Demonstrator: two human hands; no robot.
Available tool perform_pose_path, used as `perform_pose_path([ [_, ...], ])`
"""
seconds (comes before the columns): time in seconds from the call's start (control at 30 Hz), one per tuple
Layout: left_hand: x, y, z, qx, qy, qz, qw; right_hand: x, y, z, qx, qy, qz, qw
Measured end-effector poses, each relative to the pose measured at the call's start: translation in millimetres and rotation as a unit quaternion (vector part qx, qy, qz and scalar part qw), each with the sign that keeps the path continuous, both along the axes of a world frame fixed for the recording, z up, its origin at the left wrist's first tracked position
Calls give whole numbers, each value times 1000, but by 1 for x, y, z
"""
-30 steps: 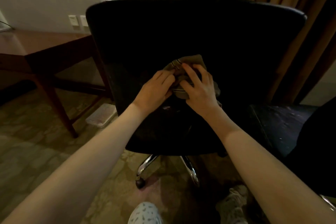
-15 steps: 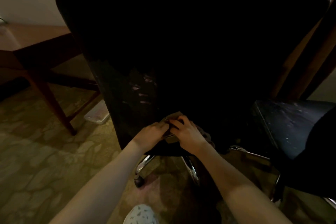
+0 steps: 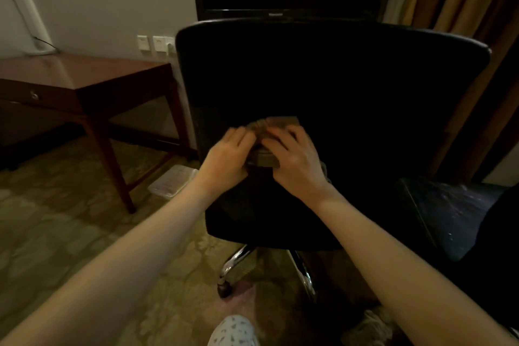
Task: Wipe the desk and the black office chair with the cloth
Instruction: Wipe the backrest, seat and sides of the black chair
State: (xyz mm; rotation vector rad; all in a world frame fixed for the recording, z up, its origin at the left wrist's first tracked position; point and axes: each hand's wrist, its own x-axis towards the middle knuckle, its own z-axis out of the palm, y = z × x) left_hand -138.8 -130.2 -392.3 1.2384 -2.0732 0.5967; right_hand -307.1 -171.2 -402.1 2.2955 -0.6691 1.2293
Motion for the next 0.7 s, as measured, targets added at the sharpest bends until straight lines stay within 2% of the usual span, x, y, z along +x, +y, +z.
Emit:
perform_pose_path([
  [0.13,15,5,45,-61,38,20,997,14,-2,45,-118,-17,-43,992],
  [0.23,19,2,57,-49,38,40,997,23,-16,52,-132,-6,-87,987],
  [0.33,21,-10,45,-19,21,55,998,25,-30,36,-108,37,-109,987],
  [0.53,24,-32,-19,24,52,23,998,20,-39,-12,-48,110,-81,989],
  [0.7,23,-34,-72,82,46,19,995,16,-38,-69,48,157,-87,983],
])
